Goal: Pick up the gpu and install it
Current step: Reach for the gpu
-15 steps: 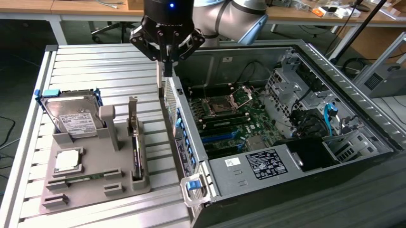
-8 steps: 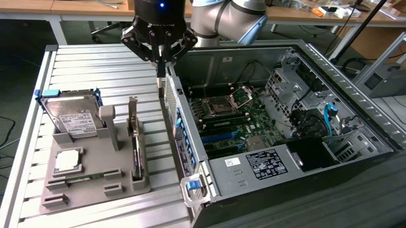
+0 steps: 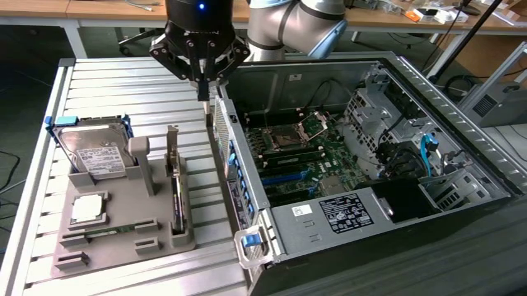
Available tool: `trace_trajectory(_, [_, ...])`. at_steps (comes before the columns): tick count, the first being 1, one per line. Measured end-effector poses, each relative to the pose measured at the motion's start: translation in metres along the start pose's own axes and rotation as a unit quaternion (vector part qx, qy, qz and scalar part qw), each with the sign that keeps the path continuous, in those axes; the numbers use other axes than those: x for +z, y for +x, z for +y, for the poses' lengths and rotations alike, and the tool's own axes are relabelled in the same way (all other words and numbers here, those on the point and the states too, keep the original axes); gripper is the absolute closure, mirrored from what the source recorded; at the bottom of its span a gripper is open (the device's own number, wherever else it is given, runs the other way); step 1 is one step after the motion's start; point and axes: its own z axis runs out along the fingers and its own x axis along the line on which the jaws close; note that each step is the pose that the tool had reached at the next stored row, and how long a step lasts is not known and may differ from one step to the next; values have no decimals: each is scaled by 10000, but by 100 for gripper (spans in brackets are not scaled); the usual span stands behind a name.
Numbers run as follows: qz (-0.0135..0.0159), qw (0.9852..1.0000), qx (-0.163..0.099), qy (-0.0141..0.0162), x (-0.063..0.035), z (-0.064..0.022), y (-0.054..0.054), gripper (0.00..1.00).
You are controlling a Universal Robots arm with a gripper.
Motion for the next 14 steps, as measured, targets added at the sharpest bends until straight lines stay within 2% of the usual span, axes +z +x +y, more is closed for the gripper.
trace_trajectory(14, [0,10000,0,0,-4,-12,160,89])
